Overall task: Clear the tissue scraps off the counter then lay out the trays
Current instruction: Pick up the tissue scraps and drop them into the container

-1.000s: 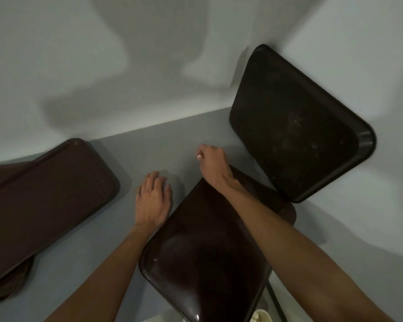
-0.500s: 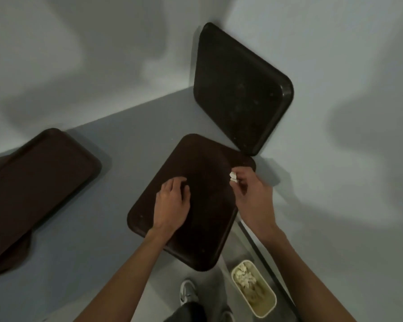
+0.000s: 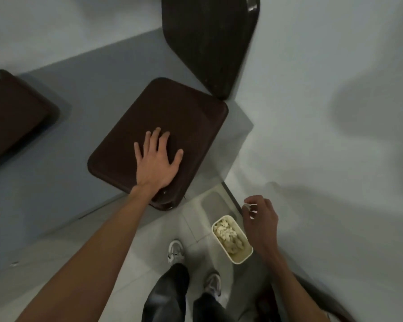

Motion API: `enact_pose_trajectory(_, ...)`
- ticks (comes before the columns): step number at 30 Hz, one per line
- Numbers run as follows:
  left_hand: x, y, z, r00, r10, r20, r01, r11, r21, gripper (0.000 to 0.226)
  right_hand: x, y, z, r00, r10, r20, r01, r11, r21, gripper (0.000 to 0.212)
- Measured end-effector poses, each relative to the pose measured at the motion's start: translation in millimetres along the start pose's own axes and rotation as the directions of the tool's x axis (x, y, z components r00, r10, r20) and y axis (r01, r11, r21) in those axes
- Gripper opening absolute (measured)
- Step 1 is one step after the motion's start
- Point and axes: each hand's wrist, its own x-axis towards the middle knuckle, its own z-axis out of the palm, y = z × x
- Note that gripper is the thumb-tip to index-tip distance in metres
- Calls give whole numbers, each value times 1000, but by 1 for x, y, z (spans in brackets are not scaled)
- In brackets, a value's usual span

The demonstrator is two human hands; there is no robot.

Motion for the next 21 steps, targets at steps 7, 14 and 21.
enact_pose_trajectory(7,-3,-1,12,999,6,-36,-4,999,50,68,-29,108,47,972,197,131,-177,973,-150,17)
enact_pose_trajectory(14,-2,-4,21,997,20,-72,-15,997,72,69,-35,185,111,910,338,241,-293,934,-204,10)
enact_pose_trajectory(21,-1,-6,27,994,30,-101,-22,997,80,68,-20,220,142,832,463,307,-361,870,-335,30)
